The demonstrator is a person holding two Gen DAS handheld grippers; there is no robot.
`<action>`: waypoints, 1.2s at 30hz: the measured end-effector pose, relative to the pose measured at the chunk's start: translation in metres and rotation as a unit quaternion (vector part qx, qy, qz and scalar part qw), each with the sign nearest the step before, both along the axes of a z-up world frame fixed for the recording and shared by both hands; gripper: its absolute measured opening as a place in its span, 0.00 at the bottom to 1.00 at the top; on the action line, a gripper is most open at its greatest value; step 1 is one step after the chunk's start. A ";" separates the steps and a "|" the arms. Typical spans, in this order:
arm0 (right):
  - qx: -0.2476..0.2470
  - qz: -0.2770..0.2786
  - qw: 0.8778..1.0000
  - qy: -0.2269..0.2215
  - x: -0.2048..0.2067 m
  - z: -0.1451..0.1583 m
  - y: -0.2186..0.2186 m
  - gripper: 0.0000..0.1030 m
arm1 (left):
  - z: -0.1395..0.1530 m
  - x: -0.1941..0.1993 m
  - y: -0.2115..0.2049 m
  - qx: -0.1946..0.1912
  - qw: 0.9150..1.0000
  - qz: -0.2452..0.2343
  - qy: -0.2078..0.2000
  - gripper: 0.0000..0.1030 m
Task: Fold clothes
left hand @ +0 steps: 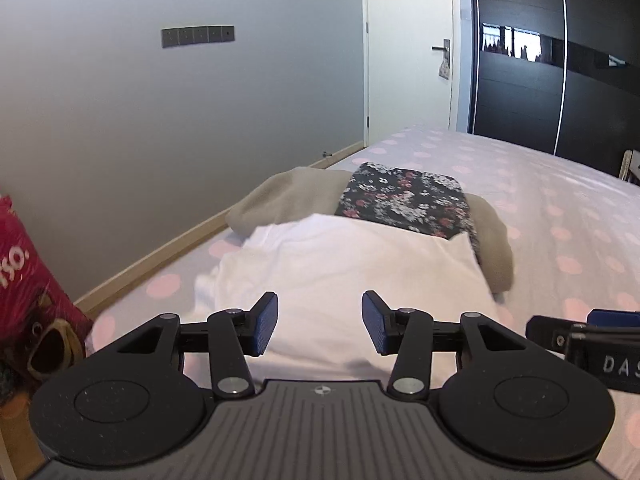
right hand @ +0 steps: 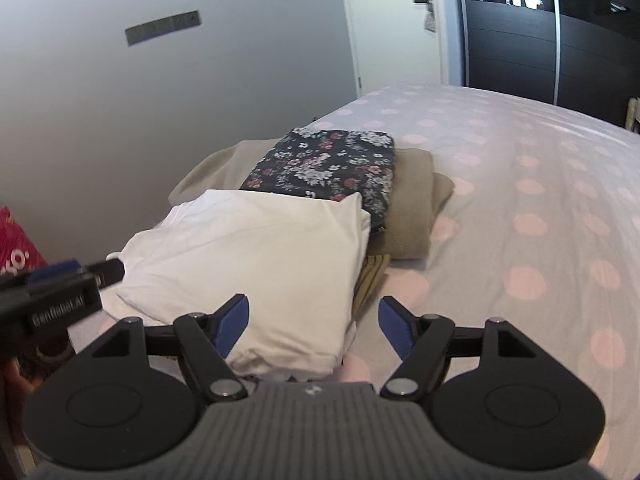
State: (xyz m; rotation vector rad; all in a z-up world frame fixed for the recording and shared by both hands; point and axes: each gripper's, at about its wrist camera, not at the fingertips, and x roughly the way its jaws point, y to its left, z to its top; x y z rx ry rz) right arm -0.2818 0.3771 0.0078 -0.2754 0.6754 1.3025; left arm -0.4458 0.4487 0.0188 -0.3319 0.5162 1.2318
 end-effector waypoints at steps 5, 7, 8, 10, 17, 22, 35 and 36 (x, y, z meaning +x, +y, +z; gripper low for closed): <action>0.005 -0.022 1.000 0.007 0.005 -0.003 -0.035 0.72 | -0.009 0.008 -0.037 0.010 1.000 0.005 0.015 0.49; 0.006 -0.020 1.000 0.009 0.005 -0.005 -0.046 0.72 | -0.011 0.013 -0.047 0.018 0.999 0.010 0.030 0.50; 0.006 -0.019 1.000 0.008 0.005 -0.006 -0.049 0.73 | -0.011 0.014 -0.051 0.021 0.999 0.012 0.036 0.50; 0.006 -0.018 1.000 0.006 0.005 -0.008 -0.056 0.73 | -0.011 0.016 -0.057 0.024 0.999 0.017 0.043 0.53; 0.013 -0.012 1.000 -0.003 0.005 -0.015 -0.066 0.75 | -0.006 0.022 -0.073 0.049 0.997 0.031 0.049 0.58; 0.014 -0.008 1.000 0.000 0.008 -0.020 -0.068 0.76 | -0.005 0.029 -0.075 0.055 0.997 0.028 0.055 0.59; 0.025 -0.001 1.000 0.015 0.007 -0.022 -0.070 0.76 | -0.015 0.034 -0.071 0.032 0.997 0.025 0.069 0.60; 0.026 0.002 1.000 0.015 0.006 -0.022 -0.070 0.76 | -0.016 0.034 -0.070 0.030 0.997 0.025 0.069 0.60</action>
